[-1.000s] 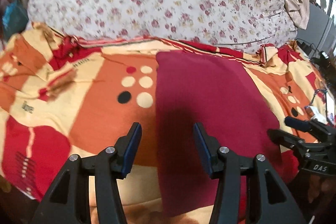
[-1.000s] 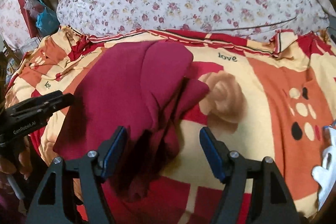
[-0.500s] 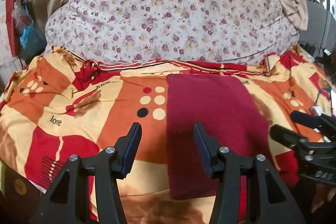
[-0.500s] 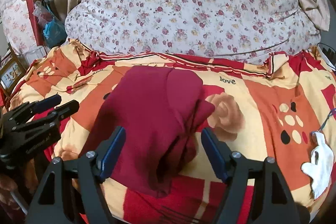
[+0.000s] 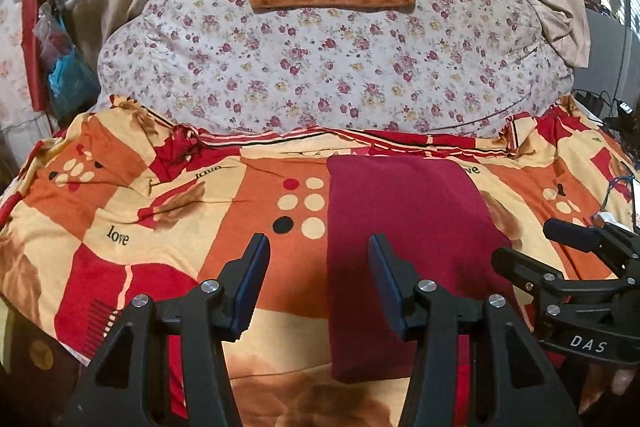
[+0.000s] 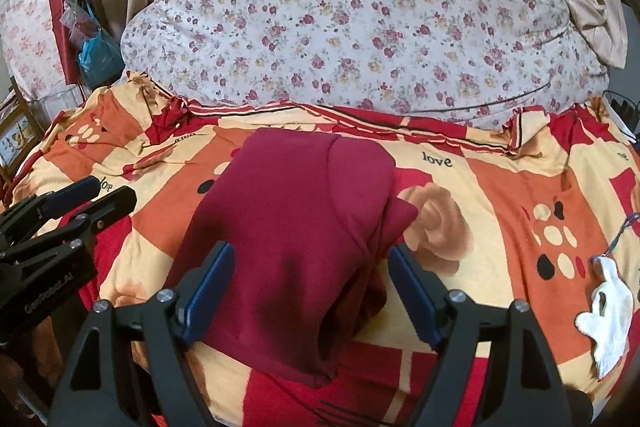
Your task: Fold small clothes
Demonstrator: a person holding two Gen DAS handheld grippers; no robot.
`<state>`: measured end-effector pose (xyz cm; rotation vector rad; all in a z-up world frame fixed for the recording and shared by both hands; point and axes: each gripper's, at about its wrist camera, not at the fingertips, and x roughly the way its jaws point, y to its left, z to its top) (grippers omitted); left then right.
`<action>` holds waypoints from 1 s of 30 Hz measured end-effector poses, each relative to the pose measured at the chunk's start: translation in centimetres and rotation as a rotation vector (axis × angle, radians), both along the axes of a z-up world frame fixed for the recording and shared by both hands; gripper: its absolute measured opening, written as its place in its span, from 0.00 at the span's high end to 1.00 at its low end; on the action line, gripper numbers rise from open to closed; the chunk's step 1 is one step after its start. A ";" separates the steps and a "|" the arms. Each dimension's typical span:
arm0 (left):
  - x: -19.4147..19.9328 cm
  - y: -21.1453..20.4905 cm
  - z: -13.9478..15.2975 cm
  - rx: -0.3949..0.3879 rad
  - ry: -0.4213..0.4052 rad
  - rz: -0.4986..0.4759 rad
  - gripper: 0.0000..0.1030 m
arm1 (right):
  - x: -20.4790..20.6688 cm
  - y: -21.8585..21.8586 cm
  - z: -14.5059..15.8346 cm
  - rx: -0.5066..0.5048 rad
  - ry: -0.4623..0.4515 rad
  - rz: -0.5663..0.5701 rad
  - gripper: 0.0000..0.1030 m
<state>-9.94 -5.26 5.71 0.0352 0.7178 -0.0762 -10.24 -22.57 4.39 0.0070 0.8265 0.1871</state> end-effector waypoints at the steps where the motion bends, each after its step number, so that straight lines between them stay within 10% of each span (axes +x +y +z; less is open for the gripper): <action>1: 0.1 0.1 0.0 -0.004 0.001 0.000 0.70 | 0.1 0.0 0.0 0.000 0.002 -0.001 0.19; 30: 1.1 0.4 -0.9 -0.013 0.025 0.000 0.70 | 1.7 1.1 -0.9 -0.018 0.020 0.020 0.19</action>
